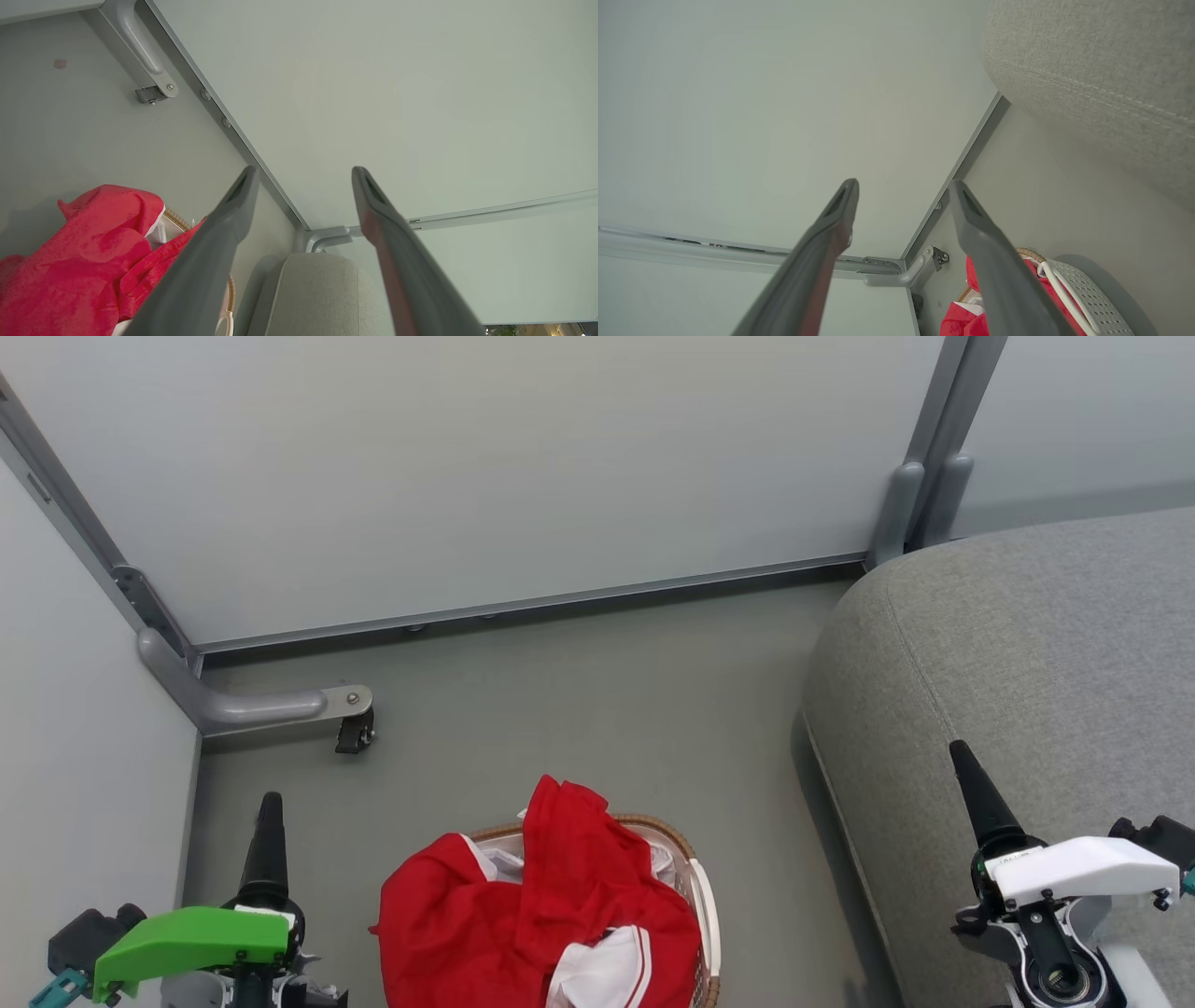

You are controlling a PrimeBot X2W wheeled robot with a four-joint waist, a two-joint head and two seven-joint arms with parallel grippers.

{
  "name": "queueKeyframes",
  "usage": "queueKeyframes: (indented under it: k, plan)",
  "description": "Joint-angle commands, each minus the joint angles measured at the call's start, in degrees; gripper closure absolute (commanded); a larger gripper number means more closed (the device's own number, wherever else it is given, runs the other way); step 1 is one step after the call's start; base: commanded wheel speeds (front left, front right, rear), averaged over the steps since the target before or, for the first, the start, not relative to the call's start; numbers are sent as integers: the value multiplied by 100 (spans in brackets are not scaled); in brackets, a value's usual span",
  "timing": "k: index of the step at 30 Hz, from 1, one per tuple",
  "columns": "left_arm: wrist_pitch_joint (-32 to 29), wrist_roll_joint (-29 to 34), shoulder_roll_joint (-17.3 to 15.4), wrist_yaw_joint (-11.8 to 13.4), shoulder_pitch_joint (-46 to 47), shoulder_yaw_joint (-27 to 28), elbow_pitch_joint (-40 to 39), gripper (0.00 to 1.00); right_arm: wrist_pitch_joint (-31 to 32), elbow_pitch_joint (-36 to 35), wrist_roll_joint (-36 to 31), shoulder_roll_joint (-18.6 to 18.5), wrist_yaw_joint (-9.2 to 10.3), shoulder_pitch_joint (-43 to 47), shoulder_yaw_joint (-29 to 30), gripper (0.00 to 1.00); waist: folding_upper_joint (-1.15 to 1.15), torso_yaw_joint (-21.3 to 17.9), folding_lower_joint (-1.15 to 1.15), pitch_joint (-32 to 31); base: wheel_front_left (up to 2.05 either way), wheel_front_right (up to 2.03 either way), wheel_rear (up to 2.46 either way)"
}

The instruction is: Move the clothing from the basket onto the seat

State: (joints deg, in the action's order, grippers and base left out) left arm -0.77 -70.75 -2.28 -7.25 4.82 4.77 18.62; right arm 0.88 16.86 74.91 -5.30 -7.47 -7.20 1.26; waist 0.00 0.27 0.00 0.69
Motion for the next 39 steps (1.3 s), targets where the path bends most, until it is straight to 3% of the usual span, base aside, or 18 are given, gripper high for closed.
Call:
queueKeyframes:
  k: [1, 17, 39]
  plan:
    - [70, 344, -59, -2, 191, -26, -42, 0, -75, -95, -289, -93, -2, -206, -44, 0, 0, 5, 0, 9, 0, 0, 0]
    - [414, 2109, -138, 146, 304, -261, 191, 0, -420, 49, -1889, -185, -2, -388, -242, 0, 0, 52, 0, 77, 0, 0, 0]
    - [805, 3794, -259, 367, 236, -754, 322, 0, -815, 34, -3681, -66, -3, -339, -324, 0, 0, 62, 0, 63, 0, 0, 0]
